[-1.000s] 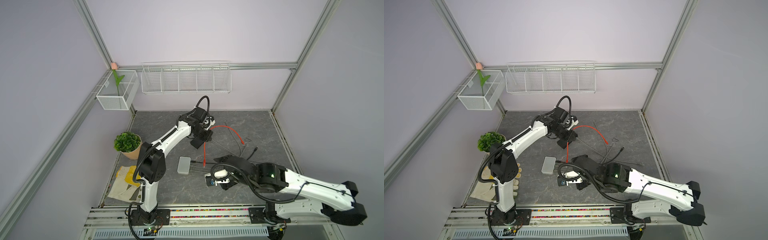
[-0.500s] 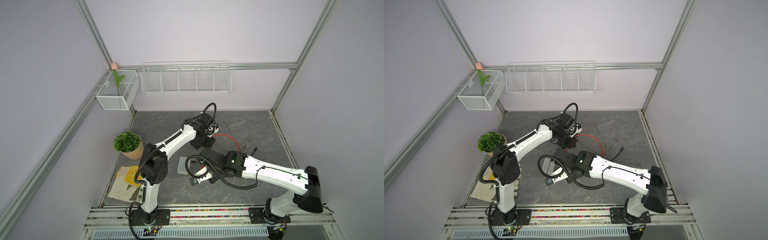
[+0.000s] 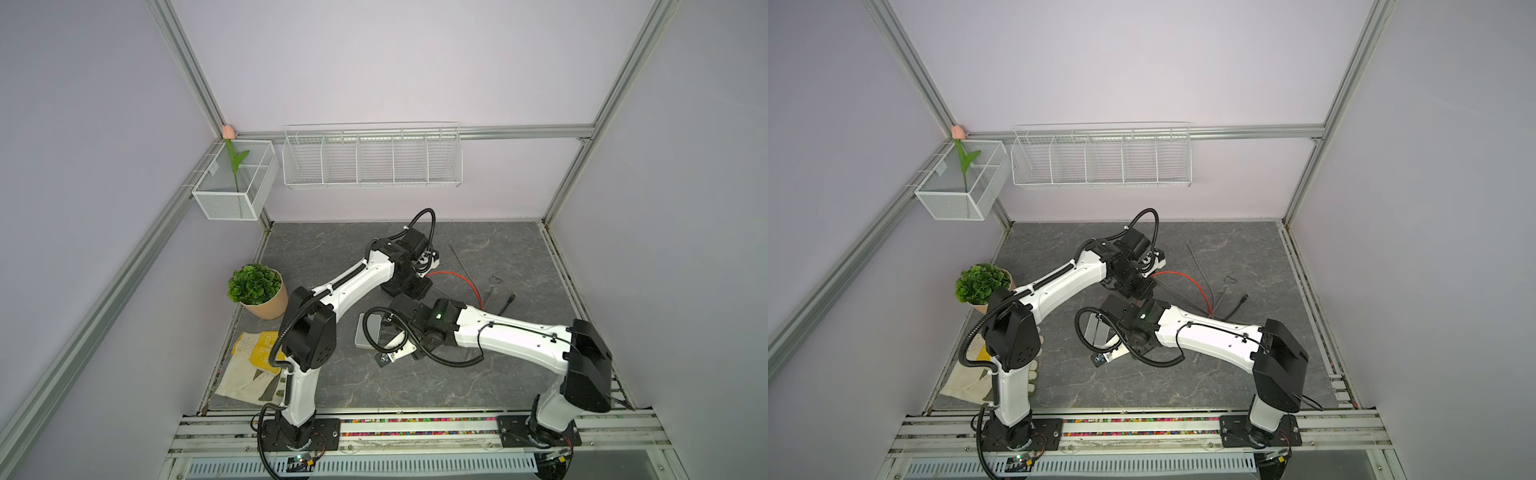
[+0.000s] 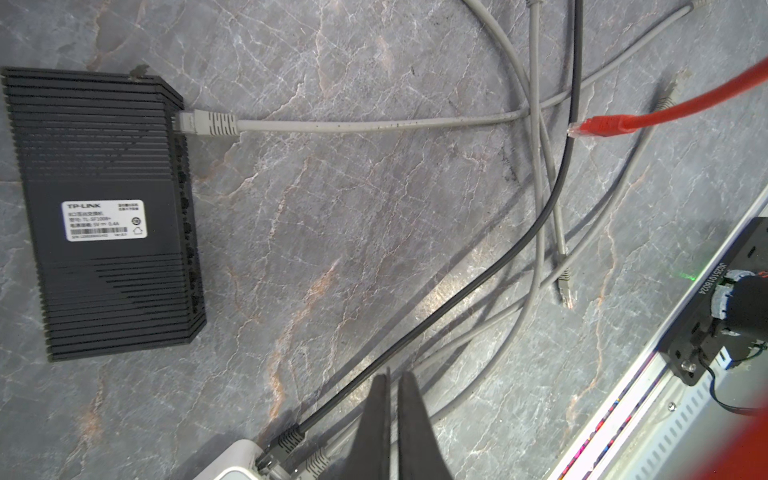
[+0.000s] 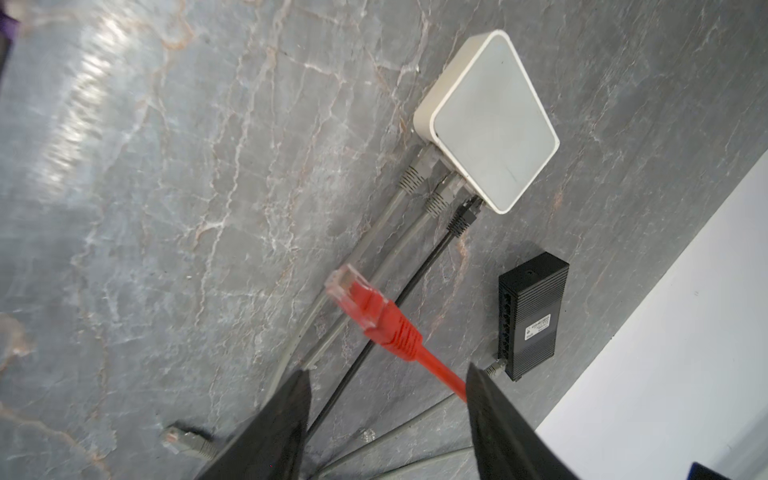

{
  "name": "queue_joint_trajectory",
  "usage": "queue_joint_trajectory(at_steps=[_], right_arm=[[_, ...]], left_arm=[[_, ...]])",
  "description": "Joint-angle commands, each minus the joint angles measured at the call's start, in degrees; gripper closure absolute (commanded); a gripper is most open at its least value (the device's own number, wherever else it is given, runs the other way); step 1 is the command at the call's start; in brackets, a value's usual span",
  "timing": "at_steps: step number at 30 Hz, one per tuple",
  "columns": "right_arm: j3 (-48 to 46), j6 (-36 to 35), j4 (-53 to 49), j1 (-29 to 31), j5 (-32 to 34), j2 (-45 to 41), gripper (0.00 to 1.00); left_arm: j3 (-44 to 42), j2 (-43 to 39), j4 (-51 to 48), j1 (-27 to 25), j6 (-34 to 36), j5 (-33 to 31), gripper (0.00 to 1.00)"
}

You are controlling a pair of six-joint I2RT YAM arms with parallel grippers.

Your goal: Insert the plug into the switch port

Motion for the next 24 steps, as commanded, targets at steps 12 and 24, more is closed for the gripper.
queue_joint_trajectory(at_steps=[12, 24], right_arm=[[0.02, -1.35, 5.63, -1.13, 3.14, 4.77, 0.94], [-6.85, 4.52, 14.55, -2.27, 7.35, -2.35, 0.94]], left_arm=[[0.09, -2.99, -2.14, -1.12, 2.53, 2.79, 1.0], [-5.15, -15.29, 9.82, 10.03, -8.81, -0.96, 0.01]])
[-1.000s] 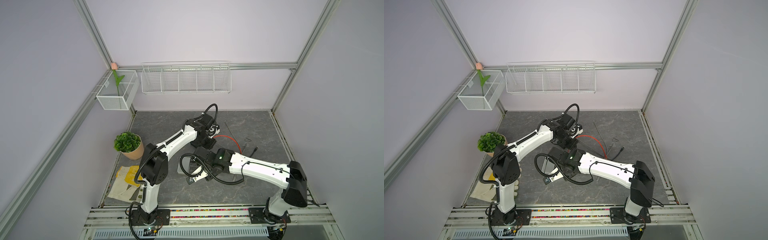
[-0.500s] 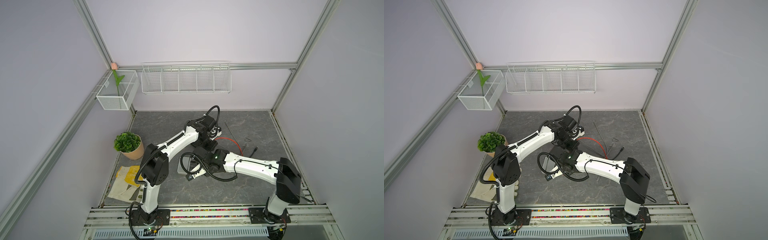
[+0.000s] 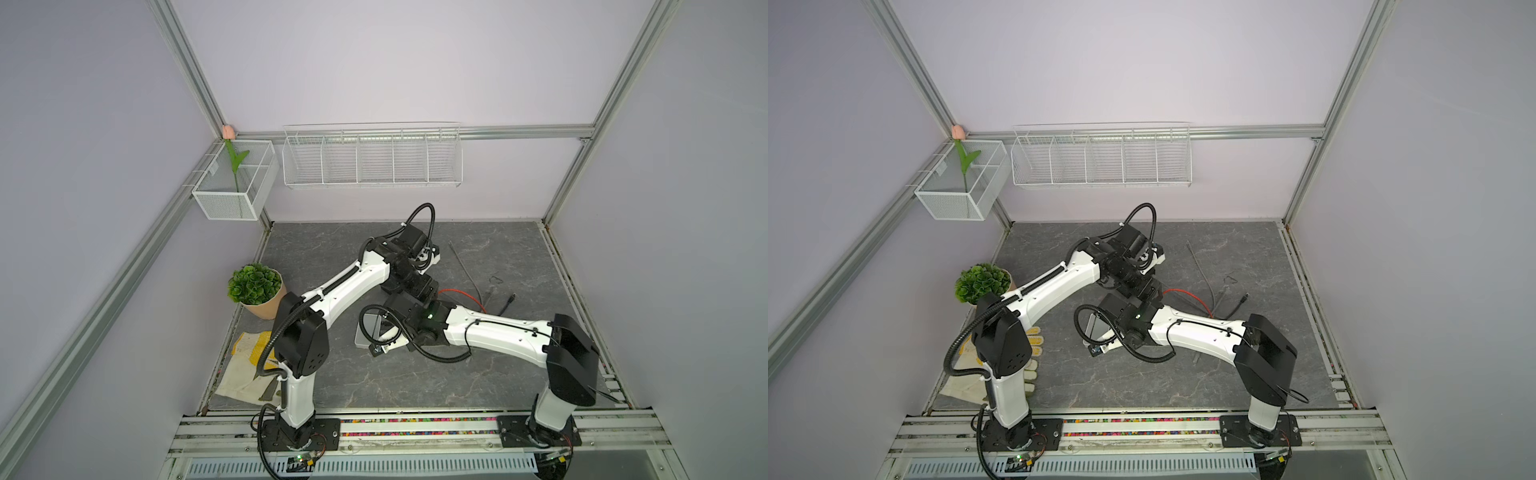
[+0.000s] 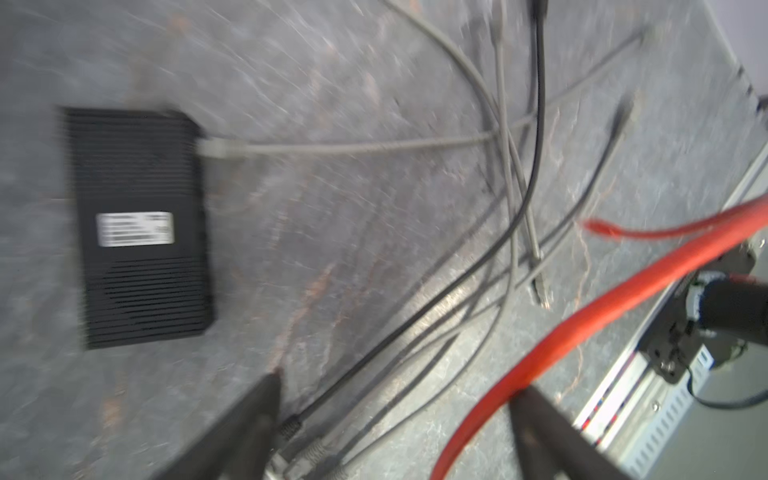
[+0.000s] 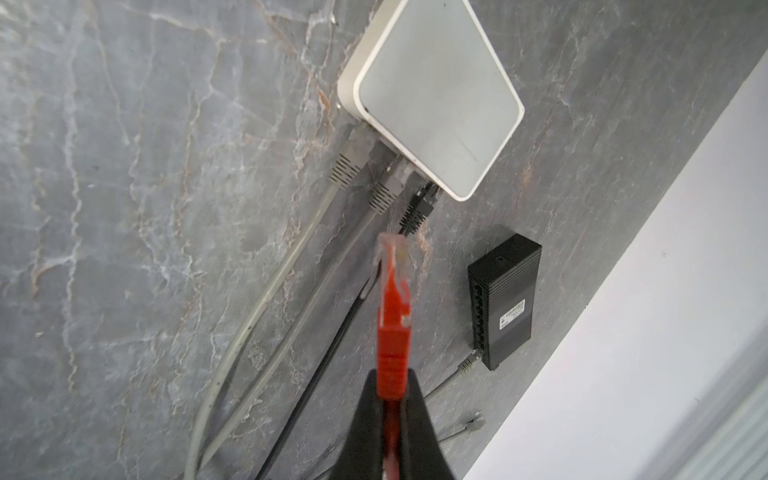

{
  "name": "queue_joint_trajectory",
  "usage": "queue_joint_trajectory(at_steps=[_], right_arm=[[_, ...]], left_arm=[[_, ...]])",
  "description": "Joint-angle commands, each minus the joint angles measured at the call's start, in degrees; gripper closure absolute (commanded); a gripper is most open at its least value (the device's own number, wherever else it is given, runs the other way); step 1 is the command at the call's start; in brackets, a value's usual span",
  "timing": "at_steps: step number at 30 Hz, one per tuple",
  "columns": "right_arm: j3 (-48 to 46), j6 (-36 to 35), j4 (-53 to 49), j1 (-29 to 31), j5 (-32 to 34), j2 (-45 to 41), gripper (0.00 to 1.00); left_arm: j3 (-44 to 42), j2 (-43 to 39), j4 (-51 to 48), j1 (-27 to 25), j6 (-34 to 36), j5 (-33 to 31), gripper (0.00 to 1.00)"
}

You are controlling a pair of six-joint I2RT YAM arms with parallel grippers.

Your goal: Insert the plug into the switch port

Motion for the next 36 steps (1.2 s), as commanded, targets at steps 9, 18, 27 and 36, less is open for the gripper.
queue_joint_trajectory(at_steps=[9, 18, 27, 36], right_arm=[[-8.74, 4.84, 11.7, -4.04, 6.79, -9.89, 0.94], [-15.31, 17.97, 21.62, -9.04, 0.3, -16.8, 0.94], [-21.42, 19.58, 33.31, -9.39, 2.32, -21.55, 0.94], [-23.33, 18.07, 40.31, -8.6, 5.5, -22.35, 0.94]], left_arm=[[-31.96, -36.79, 34.85, 17.69, -21.89, 4.64, 0.11], [-48.96, -43.83, 45.57, 11.61, -28.73, 10.55, 0.4], [-51.54, -35.99, 57.75, 9.8, -36.13, 14.82, 0.49], [-49.3, -31.99, 58.41, 7.89, -37.96, 16.55, 0.56]])
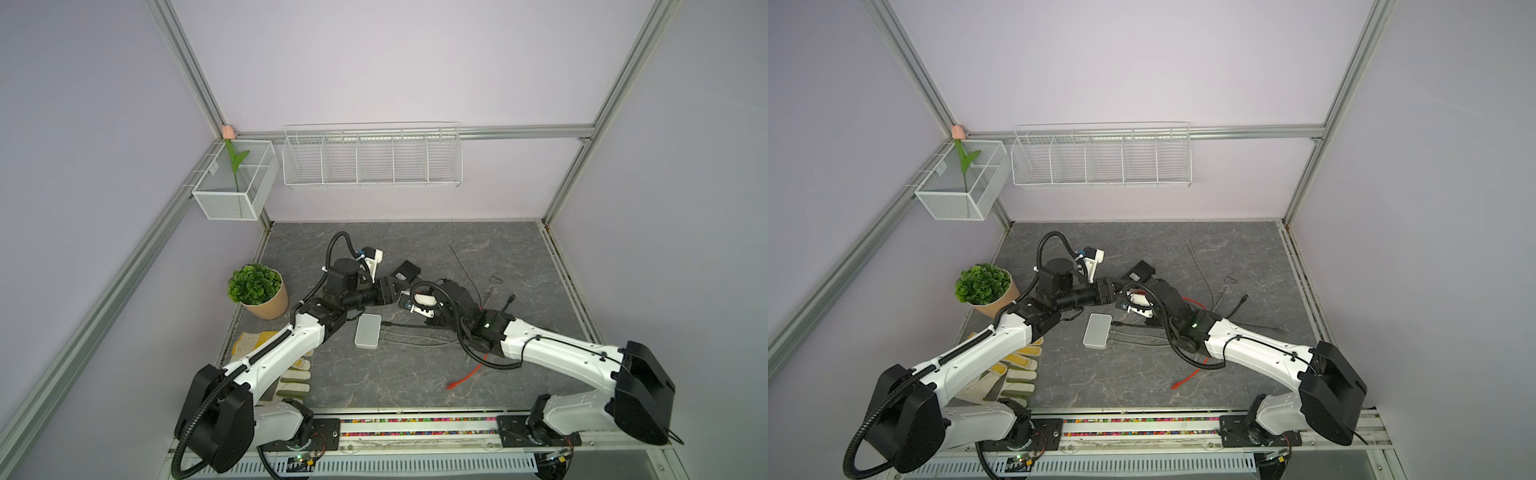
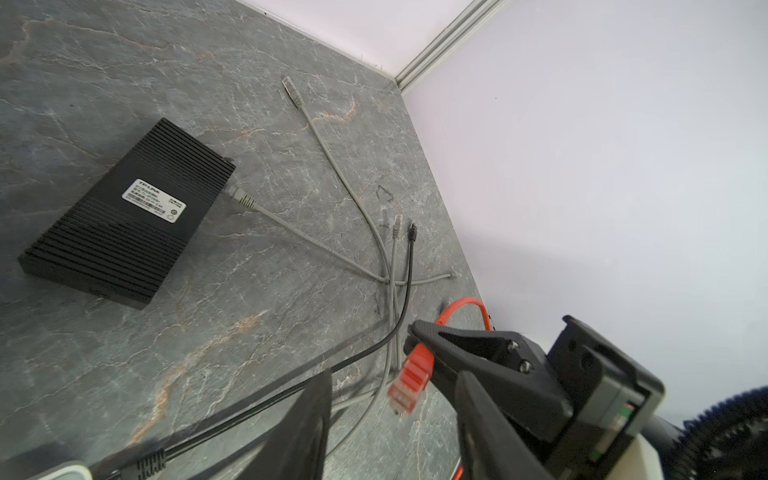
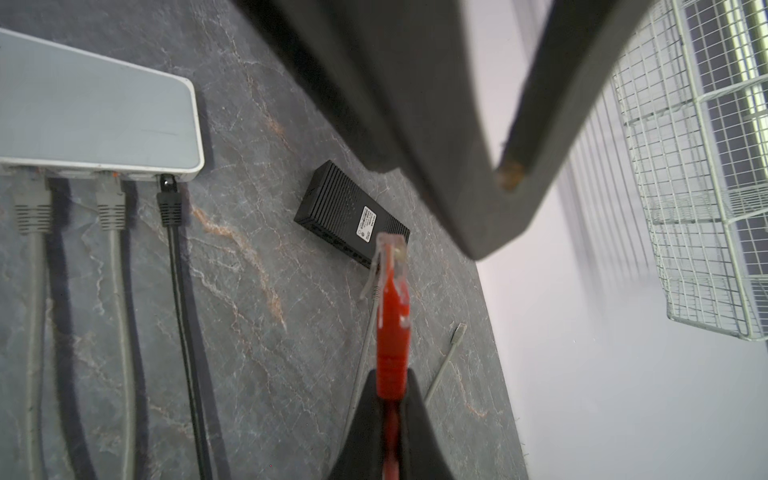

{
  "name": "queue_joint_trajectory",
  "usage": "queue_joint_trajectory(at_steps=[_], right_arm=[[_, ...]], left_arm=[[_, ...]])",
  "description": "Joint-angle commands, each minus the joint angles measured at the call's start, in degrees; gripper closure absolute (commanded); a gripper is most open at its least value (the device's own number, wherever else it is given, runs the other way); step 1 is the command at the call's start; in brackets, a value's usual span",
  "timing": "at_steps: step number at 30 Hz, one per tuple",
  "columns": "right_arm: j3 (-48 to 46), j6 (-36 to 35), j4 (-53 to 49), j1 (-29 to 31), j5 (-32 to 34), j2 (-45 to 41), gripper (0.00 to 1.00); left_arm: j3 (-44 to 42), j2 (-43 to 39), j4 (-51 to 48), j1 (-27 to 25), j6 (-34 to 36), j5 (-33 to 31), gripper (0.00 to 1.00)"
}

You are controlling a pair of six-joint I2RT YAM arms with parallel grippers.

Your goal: Insert the plug into the switch port

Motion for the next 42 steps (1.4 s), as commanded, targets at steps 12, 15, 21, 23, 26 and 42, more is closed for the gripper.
queue_joint_trajectory(at_steps=[12, 15, 21, 23, 26, 42], right_arm=[[-2.82, -3.11, 11.0, 1.95, 5.17, -0.06, 0.94], [-3.08, -3.76, 11.38, 2.29, 5.59, 0.03, 0.94], [-3.62, -5.15, 12.78, 3.16, 6.93, 0.74, 0.94], [-3.8, -5.1, 13.24, 3.21, 6.9, 0.64, 0.94], [-3.71, -5.0, 13.34, 3.26, 6.64, 0.39, 0.94], [5.73, 17.93, -17.01, -2.04, -9.12, -19.27, 0.02]], left_arm=[[3.55, 3.09, 4.18, -1.26, -2.72, 2.83, 0.83], [4.23, 4.03, 4.2, -1.3, -2.71, 3.17, 0.91], [5.01, 5.46, 6.31, -1.32, -3.95, 4.32, 0.86], [5.39, 5.67, 6.05, -1.34, -3.77, 4.41, 0.83], [5.67, 5.83, 5.42, -1.34, -3.03, 4.11, 0.91], [7.92, 6.12, 1.08, -0.63, 15.25, 7.37, 1.0]])
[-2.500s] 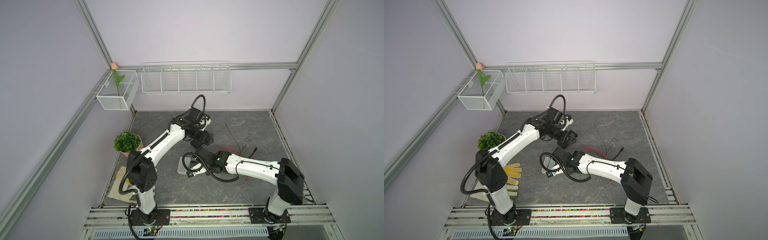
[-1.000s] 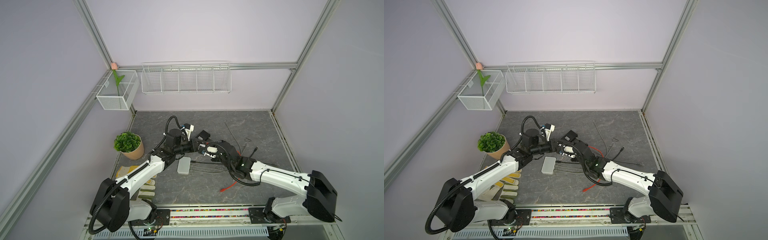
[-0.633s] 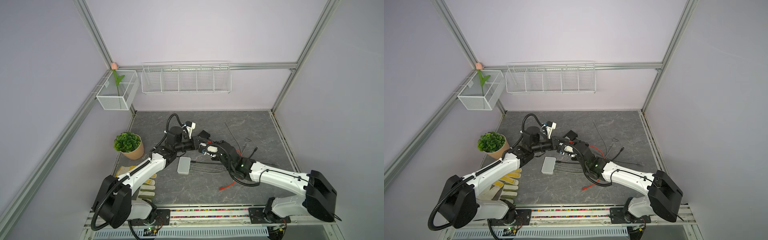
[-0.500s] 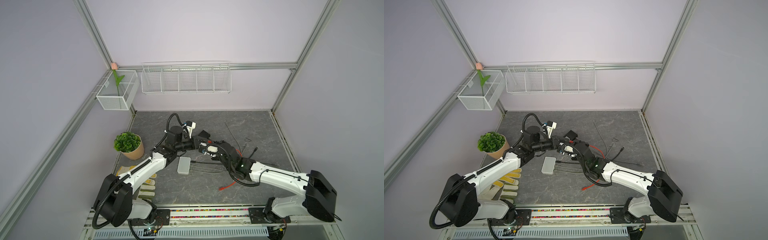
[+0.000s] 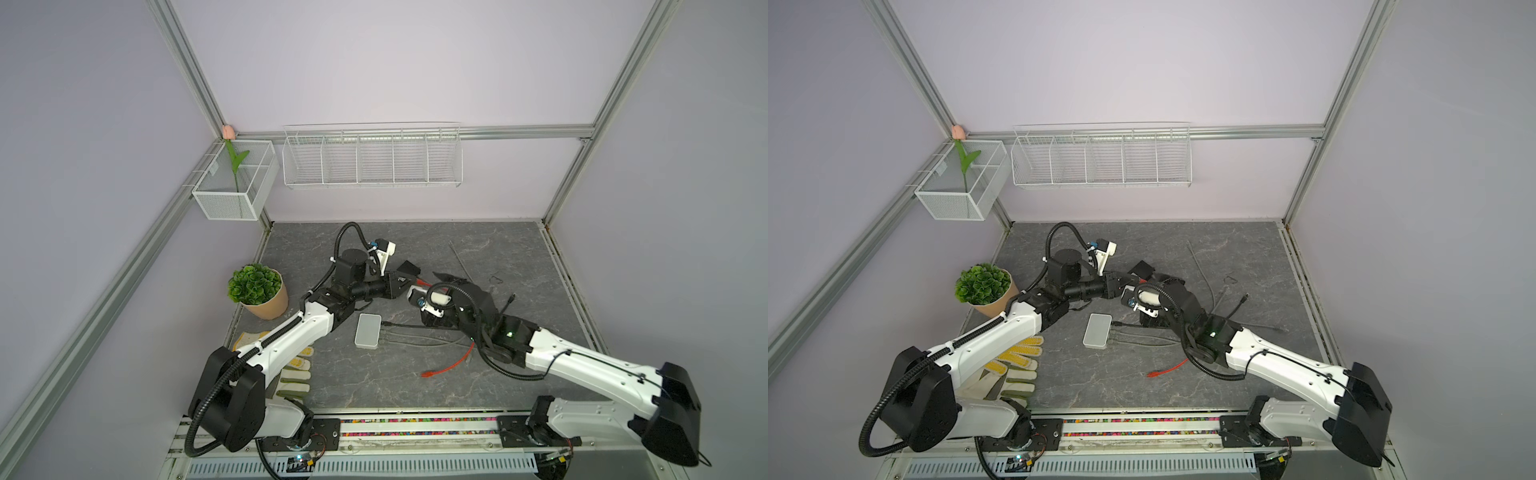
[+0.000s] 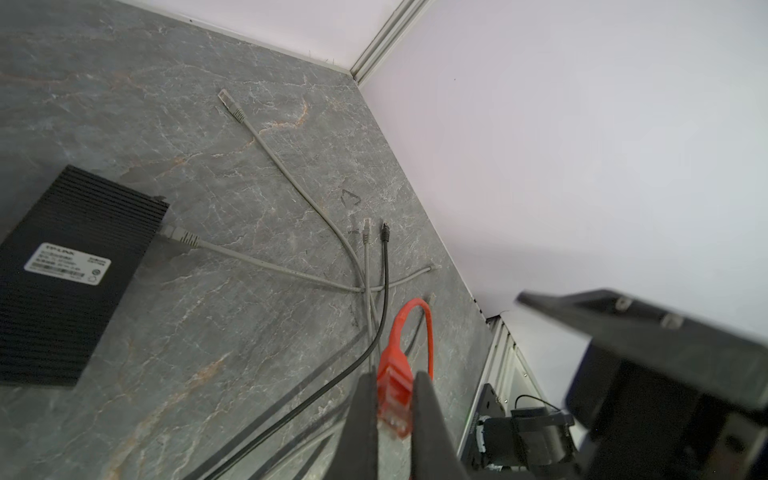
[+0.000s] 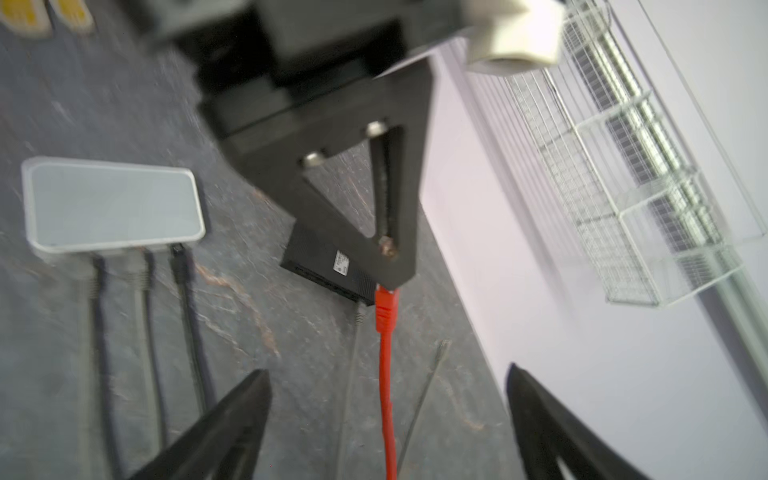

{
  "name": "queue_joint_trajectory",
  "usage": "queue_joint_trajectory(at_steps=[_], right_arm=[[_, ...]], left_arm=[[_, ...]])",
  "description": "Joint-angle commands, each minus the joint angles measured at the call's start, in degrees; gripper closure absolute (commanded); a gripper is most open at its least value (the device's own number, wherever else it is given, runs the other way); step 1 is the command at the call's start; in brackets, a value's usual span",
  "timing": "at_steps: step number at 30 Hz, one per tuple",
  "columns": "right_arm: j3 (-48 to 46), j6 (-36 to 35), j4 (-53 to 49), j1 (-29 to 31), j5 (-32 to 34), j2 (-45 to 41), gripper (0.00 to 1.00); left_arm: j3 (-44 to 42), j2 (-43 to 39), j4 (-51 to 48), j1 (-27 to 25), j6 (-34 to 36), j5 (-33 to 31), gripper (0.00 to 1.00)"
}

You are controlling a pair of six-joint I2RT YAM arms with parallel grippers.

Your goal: Insert the plug into the switch port

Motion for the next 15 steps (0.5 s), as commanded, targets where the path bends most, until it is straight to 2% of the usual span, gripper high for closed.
queue_joint_trajectory(at_steps=[1, 4, 5, 7, 9, 11, 12, 15], right_arm=[[6.12, 12.24, -14.28, -4.71, -11.09, -7.26, 0.02], [12.09, 19.13, -22.74, -14.0, -28.85, -7.84, 0.01], [14.51, 20.07, -25.79, -17.0, -37.34, -6.46, 0.06], [18.97, 20.92, -31.01, -20.42, -45.8, -2.76, 0.11], [23.43, 17.98, -37.95, -21.54, -53.4, 1.58, 0.19], [26.39, 15.26, -42.68, -21.56, -53.99, 5.69, 0.36], [26.76, 14.57, -43.62, -21.55, -53.42, 6.87, 0.39], [26.64, 13.2, -44.26, -21.62, -51.5, 8.78, 0.4]], left_arm=[[1.61, 0.17, -0.24, 0.55, 8.66, 3.15, 1.0], [0.86, -0.19, 3.1, 0.92, 11.3, 8.82, 1.0], [0.47, -0.31, 5.16, 1.1, 11.49, 10.72, 1.0], [0.48, -0.3, 6.95, 1.45, 12.23, 13.53, 1.0], [2.28, 0.23, 3.97, 1.44, 14.46, 15.34, 1.0], [3.77, 0.47, 1.76, 1.44, 16.03, 16.68, 1.0], [4.22, 0.45, 1.06, 1.46, 16.61, 17.19, 1.0], [5.23, 0.43, -1.15, 1.46, 18.03, 17.82, 1.0]])
